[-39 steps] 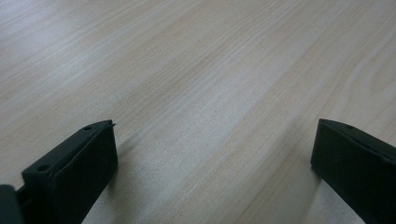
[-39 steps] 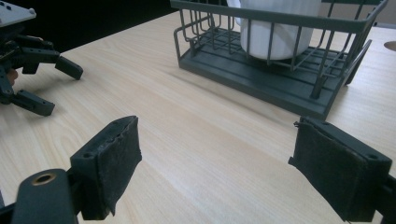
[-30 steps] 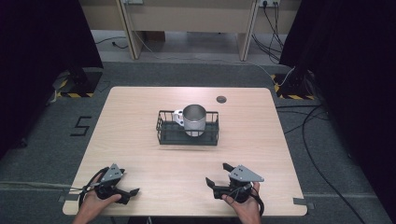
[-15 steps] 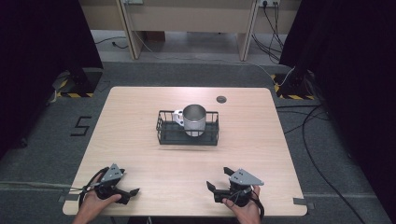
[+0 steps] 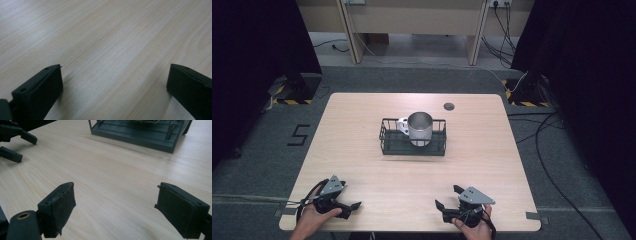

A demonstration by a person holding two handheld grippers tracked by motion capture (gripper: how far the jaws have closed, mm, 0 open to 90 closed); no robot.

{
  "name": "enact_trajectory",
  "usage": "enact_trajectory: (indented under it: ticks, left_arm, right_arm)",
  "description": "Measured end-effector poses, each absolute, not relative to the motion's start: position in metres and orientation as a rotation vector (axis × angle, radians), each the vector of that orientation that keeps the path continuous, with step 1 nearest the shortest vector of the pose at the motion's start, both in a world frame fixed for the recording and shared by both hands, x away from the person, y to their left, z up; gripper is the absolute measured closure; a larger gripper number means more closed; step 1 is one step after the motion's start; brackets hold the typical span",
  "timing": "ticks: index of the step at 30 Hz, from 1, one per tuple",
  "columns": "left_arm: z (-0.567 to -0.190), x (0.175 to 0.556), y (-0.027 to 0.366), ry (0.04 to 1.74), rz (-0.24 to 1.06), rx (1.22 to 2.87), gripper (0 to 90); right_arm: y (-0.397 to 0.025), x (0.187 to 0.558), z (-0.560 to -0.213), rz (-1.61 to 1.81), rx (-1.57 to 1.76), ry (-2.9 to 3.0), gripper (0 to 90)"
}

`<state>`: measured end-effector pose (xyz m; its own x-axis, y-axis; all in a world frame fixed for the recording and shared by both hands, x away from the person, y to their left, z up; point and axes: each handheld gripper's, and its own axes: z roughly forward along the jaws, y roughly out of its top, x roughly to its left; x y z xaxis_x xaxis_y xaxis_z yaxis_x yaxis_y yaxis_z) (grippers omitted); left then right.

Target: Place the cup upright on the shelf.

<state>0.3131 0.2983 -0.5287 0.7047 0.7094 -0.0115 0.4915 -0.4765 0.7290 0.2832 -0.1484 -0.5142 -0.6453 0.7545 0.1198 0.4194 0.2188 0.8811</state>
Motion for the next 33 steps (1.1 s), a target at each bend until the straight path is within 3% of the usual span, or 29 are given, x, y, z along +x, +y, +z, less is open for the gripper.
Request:
enact_trajectory:
  ticks: [33]
  left_arm:
    - [-0.529,0.313,0.298,0.910,0.380,2.172,0.0]
  right_arm:
    - [-0.158,0.258,-0.539,1.178,1.105,2.190,14.9]
